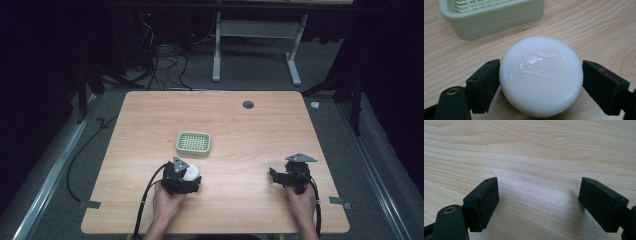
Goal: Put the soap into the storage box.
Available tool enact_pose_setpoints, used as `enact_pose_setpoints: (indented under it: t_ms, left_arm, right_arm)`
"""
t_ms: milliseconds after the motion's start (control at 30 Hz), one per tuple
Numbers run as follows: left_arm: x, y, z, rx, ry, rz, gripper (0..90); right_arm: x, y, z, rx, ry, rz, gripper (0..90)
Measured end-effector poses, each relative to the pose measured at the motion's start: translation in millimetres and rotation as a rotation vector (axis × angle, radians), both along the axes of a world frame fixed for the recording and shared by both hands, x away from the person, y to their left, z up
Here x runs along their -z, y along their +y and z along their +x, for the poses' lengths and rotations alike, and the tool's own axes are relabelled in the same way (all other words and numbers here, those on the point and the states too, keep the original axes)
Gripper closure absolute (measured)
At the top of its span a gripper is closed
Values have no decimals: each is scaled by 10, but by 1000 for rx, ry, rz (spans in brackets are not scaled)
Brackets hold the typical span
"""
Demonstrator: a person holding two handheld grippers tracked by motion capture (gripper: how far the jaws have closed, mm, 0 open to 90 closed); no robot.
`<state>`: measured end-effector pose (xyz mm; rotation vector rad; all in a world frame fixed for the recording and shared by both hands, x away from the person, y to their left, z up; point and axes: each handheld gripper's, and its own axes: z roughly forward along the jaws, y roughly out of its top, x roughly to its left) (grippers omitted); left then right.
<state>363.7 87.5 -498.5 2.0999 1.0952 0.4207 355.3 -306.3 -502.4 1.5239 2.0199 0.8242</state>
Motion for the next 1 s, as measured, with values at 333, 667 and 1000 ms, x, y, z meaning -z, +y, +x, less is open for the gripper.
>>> enact_pose_setpoints:
  t_ms: [333,667,1000]
  left_arm:
    - [33,-16,-5,-1,-18,25,227]
    - [27,8,-22,24,-17,29,234]
    - [-6,31,-42,34,-13,21,235]
  right_arm:
    - [0,0,0,-2,0,0,177]
    - [-1,-1,0,-1,1,-2,176]
    - [0,-1,1,-1,-1,0,177]
